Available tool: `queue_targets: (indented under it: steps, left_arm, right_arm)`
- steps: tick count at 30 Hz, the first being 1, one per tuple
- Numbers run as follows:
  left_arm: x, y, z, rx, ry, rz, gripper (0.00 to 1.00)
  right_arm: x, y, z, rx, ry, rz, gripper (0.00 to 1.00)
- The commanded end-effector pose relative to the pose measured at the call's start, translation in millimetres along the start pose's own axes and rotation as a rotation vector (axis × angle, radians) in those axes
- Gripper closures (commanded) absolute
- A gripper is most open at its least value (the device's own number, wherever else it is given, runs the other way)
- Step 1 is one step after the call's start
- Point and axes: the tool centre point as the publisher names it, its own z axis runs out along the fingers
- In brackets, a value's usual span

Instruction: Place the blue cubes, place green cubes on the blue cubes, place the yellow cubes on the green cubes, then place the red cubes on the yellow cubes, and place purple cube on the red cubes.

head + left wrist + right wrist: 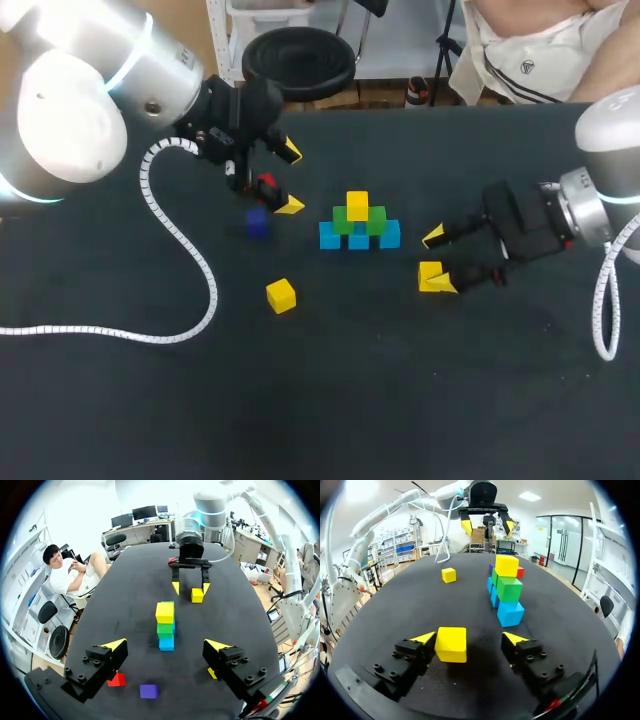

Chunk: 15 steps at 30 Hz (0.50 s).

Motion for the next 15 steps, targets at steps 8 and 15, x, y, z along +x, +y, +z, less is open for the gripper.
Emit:
queue_targets:
  steps: [8,15]
  left_arm:
    - [0.8,-0.1,-0.4,0.000,-0.002,0.002,0.00]
    - [0.8,-0.1,-0.4,0.000,-0.002,0.002,0.00]
  right_arm:
    - [-3.5,0.4,-5.1,-0.027,-0.010,-0.028,1.00]
    - [-27.4,-3.3,-27.7,0.010,0.002,-0.071,1.00]
